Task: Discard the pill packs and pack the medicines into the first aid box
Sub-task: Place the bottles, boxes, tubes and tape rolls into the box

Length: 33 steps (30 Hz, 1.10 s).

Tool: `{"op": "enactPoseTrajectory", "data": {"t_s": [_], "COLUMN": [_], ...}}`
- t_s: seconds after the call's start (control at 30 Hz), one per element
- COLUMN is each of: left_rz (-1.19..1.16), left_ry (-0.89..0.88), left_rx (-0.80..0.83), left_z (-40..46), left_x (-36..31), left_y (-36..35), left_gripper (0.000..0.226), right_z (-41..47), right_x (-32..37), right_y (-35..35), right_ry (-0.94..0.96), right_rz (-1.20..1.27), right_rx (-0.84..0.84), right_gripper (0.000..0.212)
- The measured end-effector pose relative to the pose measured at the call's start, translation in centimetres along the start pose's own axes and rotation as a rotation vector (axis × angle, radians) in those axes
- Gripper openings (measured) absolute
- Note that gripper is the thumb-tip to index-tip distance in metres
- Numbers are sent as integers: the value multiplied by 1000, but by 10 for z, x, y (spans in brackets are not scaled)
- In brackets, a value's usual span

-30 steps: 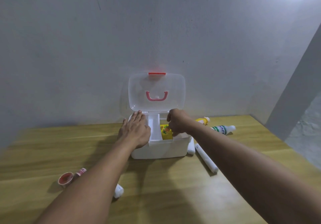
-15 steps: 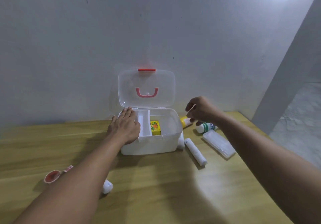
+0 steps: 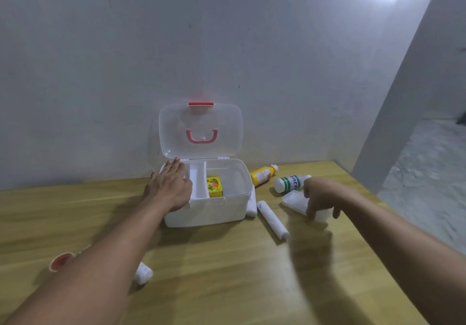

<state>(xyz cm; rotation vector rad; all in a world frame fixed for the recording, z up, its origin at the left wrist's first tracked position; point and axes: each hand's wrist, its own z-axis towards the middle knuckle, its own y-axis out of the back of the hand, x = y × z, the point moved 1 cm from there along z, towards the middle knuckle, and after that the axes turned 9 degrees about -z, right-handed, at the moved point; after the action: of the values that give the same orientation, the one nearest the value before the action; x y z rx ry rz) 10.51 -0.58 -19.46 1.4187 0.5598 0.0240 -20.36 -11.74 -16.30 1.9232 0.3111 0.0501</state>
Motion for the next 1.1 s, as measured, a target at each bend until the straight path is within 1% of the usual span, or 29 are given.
{"op": "enactPoseTrajectory", "data": {"t_s": [0.1, 0.23, 0.37, 0.43, 0.57, 0.67, 0.77, 0.8, 0.9, 1.0, 1.1], "left_rz": [-1, -4, -7, -14, -37, -42, -38, -37, -31, -16, -7], "left_ry": [-1, -1, 1, 4, 16, 21, 16, 13, 4, -6, -12], "left_rx": [-2, 2, 3, 4, 2, -2, 0, 2, 5, 9, 14], "left_z": [0, 0, 0, 0, -1, -1, -2, -2, -3, -3, -2], "left_x": [1, 1, 0, 0, -1, -2, -2, -2, -2, -2, -1], "left_y": [-1, 0, 0, 0, 1, 0, 1, 1, 2, 2, 1], "left_gripper": [58, 58, 58, 58, 59, 59, 59, 59, 58, 56, 56], "right_z": [-12, -29, -36, -32, -18, -10, -3, -1, 3, 7, 10], "right_x": [7, 30, 70, 92, 128, 147, 157, 158, 160, 163, 163], "right_y": [33, 79, 96, 96, 83, 71, 63, 60, 56, 50, 44], "right_ry": [78, 231, 350, 377, 451, 488, 501, 510, 542, 584, 577], "right_rz": [29, 155, 125, 50, -141, -160, -201, -210, -197, -152, -83], "right_rx": [-28, -119, -173, -215, -357, -359, -374, -392, -426, -390, -366], "right_gripper": [62, 73, 73, 70, 64, 60, 50, 51, 62, 62, 65]}}
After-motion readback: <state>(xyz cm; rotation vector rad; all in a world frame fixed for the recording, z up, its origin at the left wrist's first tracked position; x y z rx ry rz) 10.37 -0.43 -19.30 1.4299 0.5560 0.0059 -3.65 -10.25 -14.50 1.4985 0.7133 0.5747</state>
